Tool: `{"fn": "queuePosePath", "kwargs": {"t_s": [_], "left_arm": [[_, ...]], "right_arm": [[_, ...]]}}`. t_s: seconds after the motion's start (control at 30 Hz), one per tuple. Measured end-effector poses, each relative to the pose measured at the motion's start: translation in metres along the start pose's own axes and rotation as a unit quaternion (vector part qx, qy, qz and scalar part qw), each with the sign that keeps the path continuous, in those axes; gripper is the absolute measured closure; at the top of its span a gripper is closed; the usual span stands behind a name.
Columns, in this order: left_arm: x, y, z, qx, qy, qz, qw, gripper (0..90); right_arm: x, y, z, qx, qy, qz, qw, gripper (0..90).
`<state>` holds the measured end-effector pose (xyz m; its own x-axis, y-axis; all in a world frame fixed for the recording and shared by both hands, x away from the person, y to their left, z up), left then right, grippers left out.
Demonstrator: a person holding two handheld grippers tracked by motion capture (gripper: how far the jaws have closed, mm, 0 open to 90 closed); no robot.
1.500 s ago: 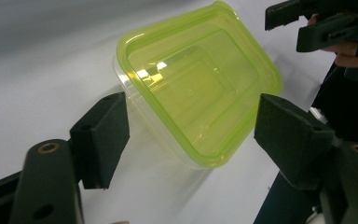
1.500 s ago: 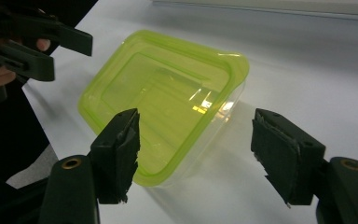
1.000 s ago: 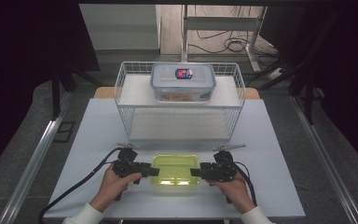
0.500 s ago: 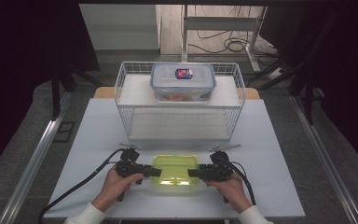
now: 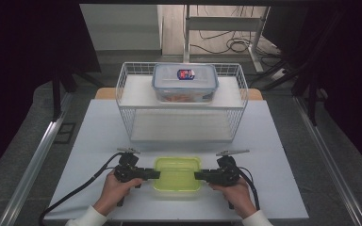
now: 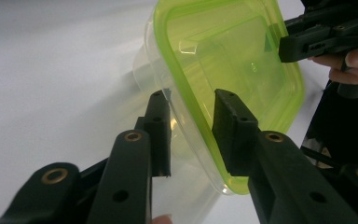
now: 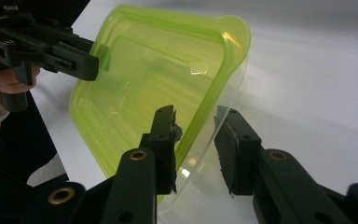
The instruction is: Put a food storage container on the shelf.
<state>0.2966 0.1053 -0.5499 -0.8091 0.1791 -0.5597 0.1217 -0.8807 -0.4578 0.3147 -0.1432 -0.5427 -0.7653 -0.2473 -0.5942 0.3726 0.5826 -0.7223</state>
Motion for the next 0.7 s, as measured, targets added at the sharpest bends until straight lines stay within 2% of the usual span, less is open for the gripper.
{"fn": "queuePosePath", "kwargs": {"t_s": [0.17,0.23,0.33,0.47,0.6,0.7], "left_arm": [[0.002,-0.001,0.003,-0.004,0.007,0.008,0.9999,72.0],[0.003,-0.001,0.005,-0.006,0.014,0.007,0.9999,72.4],[0.005,-0.001,0.007,-0.008,0.017,0.005,0.9998,72.6],[0.008,-0.002,0.011,0.003,0.024,0.002,0.9997,73.1],[0.009,-0.003,0.011,0.013,0.020,0.006,0.9997,74.9],[0.009,-0.003,0.011,0.013,0.024,0.006,0.9996,75.9]], "right_arm": [[0.003,-0.004,-0.001,-0.004,-0.001,0.009,1.0000,69.8],[0.004,-0.007,-0.001,-0.018,0.008,0.014,0.9997,71.3],[0.004,-0.008,-0.002,-0.016,0.004,0.019,0.9997,72.8],[0.003,-0.011,0.000,-0.018,0.010,0.032,0.9993,76.3],[0.003,-0.013,0.000,-0.018,0.007,0.033,0.9993,77.5],[0.003,-0.014,0.000,-0.019,0.004,0.035,0.9992,78.0]]}}
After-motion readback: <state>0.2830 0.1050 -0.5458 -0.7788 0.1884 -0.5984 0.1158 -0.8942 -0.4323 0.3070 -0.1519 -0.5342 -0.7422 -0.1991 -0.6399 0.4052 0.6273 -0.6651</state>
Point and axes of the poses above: each handheld gripper's, and its own axes: y roughly forward along the jaws, x roughly out of its underside, z roughly to its right, the point moved 6 cm from there along y, roughly forward along the jaws, and after that the axes turned 13 degrees about x, right-handed, at the moved point
